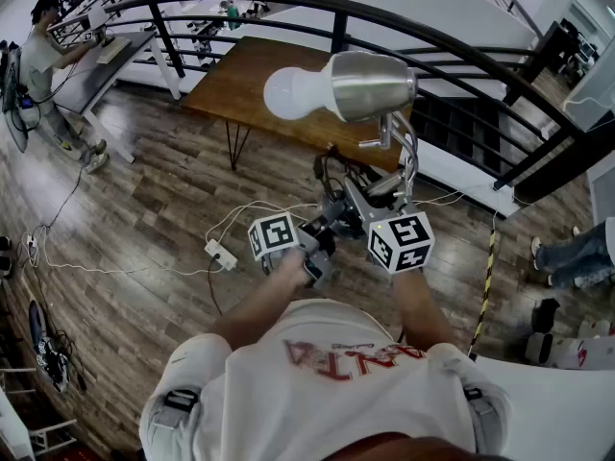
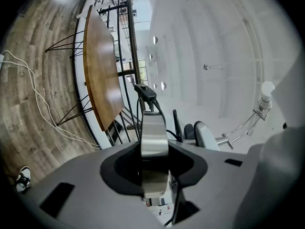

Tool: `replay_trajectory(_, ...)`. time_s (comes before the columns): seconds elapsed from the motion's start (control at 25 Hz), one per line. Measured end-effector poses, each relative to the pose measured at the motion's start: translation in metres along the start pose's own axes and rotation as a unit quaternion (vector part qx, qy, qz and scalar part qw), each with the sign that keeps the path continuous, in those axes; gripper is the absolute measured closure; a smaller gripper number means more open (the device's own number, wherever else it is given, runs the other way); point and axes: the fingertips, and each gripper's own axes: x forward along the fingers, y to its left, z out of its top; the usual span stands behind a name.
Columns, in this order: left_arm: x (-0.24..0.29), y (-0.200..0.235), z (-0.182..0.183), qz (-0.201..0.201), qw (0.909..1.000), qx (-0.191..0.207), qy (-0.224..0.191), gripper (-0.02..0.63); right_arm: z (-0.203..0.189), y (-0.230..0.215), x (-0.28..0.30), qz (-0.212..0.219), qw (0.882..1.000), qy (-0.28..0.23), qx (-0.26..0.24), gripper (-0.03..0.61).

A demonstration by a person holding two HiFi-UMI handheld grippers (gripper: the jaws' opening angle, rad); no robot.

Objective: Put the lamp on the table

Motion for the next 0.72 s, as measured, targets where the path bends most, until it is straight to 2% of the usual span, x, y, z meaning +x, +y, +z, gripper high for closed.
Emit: replay_trajectory(0.72, -0.0047, 0.0022, 0.0031, 0.003, 0.9999, -0.007, -0.009, 0.469, -0.0003, 0.0043, 0.0057, 0.012, 1.0, 0.004, 0.001, 0.414)
